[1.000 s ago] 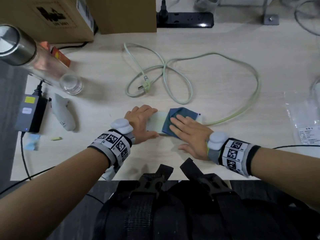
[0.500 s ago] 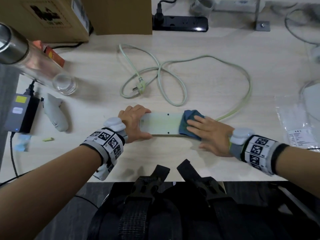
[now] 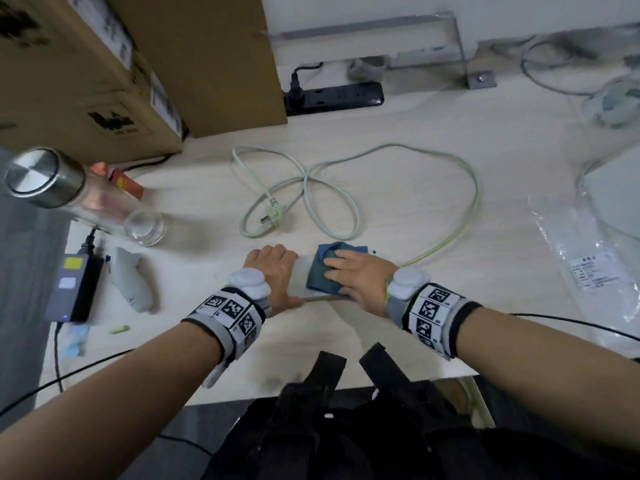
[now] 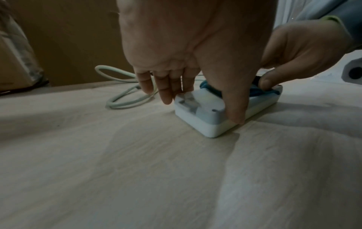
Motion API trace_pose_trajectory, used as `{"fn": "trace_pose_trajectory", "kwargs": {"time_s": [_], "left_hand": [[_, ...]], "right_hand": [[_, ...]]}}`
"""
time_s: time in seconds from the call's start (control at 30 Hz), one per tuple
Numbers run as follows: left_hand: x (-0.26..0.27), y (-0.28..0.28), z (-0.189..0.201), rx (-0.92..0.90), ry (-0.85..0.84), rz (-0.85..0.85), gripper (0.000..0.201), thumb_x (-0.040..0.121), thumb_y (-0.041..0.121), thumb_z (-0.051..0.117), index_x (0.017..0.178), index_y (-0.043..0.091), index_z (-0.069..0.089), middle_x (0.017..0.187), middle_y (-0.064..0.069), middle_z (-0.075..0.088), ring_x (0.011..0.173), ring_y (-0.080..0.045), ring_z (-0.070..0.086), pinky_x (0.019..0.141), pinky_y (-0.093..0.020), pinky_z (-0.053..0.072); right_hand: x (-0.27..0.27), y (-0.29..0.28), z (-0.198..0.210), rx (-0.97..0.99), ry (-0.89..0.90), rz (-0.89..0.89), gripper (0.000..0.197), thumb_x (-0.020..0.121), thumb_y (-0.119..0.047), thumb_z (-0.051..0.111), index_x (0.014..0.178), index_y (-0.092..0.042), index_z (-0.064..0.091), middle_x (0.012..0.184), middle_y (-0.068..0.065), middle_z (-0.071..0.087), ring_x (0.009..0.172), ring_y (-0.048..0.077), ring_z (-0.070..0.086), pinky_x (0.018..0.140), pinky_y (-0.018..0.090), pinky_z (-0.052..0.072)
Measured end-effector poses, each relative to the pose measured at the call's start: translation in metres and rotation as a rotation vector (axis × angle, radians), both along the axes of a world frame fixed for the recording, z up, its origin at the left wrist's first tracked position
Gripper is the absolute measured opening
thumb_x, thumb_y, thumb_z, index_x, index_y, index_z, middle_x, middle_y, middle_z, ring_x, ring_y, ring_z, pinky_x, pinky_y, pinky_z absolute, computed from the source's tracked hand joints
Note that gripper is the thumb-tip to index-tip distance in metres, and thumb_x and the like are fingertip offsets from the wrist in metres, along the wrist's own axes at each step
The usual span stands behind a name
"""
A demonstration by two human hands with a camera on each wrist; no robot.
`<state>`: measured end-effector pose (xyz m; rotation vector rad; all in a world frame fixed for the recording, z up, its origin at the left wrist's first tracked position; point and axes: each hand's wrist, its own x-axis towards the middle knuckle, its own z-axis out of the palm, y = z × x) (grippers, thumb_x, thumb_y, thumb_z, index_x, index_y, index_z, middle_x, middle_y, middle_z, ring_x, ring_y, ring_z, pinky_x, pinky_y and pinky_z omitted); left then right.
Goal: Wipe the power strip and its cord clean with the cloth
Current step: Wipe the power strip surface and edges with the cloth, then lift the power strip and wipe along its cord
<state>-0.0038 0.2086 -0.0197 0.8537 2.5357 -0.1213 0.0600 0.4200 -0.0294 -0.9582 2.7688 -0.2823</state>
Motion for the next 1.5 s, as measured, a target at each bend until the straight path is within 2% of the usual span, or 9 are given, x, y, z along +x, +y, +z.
{"fn": "trace_pose_trajectory", "kwargs": {"time_s": [0.13, 0.33, 0.5, 0.7, 0.97, 1.1, 1.2, 1.37, 1.5], "left_hand": [[0.004, 0.01, 0.007, -0.064, 0.009, -0.024, 0.074, 0.071, 0.065, 0.063, 0.126, 0.022, 0.04, 0.12, -0.001, 0.046, 0.109, -0.023, 0.045, 0.096, -0.037, 0.036], [0.015, 0.05, 0.01, 0.06, 0.007, -0.067, 0.102, 0.065, 0.068, 0.066, 0.144, 0.023, 0.02, 0.137, -0.001, 0.035, 0.12, -0.025, 0.039, 0.103, -0.039, 0.034], [0.029, 0.09, 0.003, 0.072, -0.032, -0.072, 0.111, 0.06, 0.068, 0.071, 0.145, 0.022, 0.016, 0.141, -0.001, 0.033, 0.126, -0.026, 0.036, 0.105, -0.041, 0.032], [0.011, 0.093, 0.008, 0.235, -0.078, 0.079, 0.086, 0.074, 0.06, 0.062, 0.143, 0.024, 0.024, 0.138, 0.0, 0.037, 0.121, -0.025, 0.038, 0.102, -0.042, 0.036], [-0.037, 0.074, 0.092, 1.006, -0.577, 0.398, 0.061, 0.079, 0.035, 0.068, 0.133, 0.043, 0.041, 0.123, 0.005, 0.059, 0.109, -0.015, 0.06, 0.097, -0.038, 0.049], [-0.034, 0.058, 0.119, 1.08, -0.918, 0.421, 0.05, 0.081, 0.038, 0.06, 0.127, 0.019, 0.053, 0.113, -0.003, 0.068, 0.104, -0.021, 0.063, 0.087, -0.038, 0.053], [-0.036, 0.05, 0.136, 1.138, -1.063, 0.537, 0.041, 0.089, 0.037, 0.05, 0.124, 0.015, 0.052, 0.112, -0.005, 0.068, 0.104, -0.022, 0.064, 0.09, -0.04, 0.052], [-0.037, 0.056, 0.147, 1.017, -0.419, 0.41, 0.046, 0.082, 0.042, 0.068, 0.118, 0.025, 0.046, 0.106, 0.002, 0.065, 0.098, -0.017, 0.063, 0.081, -0.032, 0.053], [-0.039, 0.047, 0.145, 1.309, -0.242, 0.69, 0.017, 0.086, 0.03, 0.066, 0.101, 0.026, 0.058, 0.093, 0.001, 0.069, 0.089, -0.021, 0.067, 0.074, -0.037, 0.056]], "right_hand": [[0.019, 0.039, -0.011, -0.092, -0.057, -0.081, 0.041, 0.039, -0.006, 0.094, 0.077, -0.009, 0.077, 0.092, 0.011, 0.074, 0.083, 0.03, 0.072, 0.064, 0.038, 0.059], [0.01, 0.06, 0.009, -0.308, -0.189, -0.695, 0.025, 0.087, -0.005, 0.057, 0.109, -0.012, 0.064, 0.108, 0.007, 0.064, 0.099, 0.027, 0.059, 0.081, 0.032, 0.047], [0.009, 0.098, 0.038, -0.84, -0.303, -1.179, 0.013, 0.093, -0.002, 0.047, 0.091, -0.012, 0.055, 0.07, -0.003, 0.058, 0.066, 0.012, 0.053, 0.062, 0.018, 0.042], [0.022, 0.134, 0.072, -1.439, -0.456, -1.507, 0.017, 0.101, -0.014, 0.041, 0.099, -0.016, 0.058, 0.095, 0.007, 0.062, 0.085, 0.024, 0.061, 0.073, 0.043, 0.054], [-0.034, 0.107, 0.125, -1.93, -0.46, -1.395, 0.018, 0.098, -0.015, 0.041, 0.098, -0.01, 0.058, 0.091, 0.012, 0.061, 0.079, 0.026, 0.059, 0.07, 0.036, 0.051], [-0.079, 0.06, 0.165, -2.047, -0.582, -1.214, 0.036, 0.1, -0.025, 0.042, 0.127, -0.004, 0.054, 0.113, 0.018, 0.063, 0.094, 0.03, 0.062, 0.079, 0.039, 0.054], [-0.101, 0.032, 0.193, -2.096, -0.623, -1.096, 0.028, 0.101, -0.02, 0.039, 0.115, -0.004, 0.057, 0.107, 0.017, 0.065, 0.091, 0.028, 0.064, 0.075, 0.037, 0.057], [-0.122, -0.007, 0.218, -1.91, -0.642, -1.138, 0.022, 0.1, -0.012, 0.043, 0.082, -0.007, 0.055, 0.07, 0.012, 0.055, 0.059, 0.022, 0.051, 0.058, 0.03, 0.046], [-0.128, -0.026, 0.227, -1.923, -0.767, -1.033, 0.038, 0.1, -0.032, 0.039, 0.112, -0.001, 0.058, 0.107, 0.016, 0.064, 0.092, 0.026, 0.062, 0.075, 0.034, 0.053]]}}
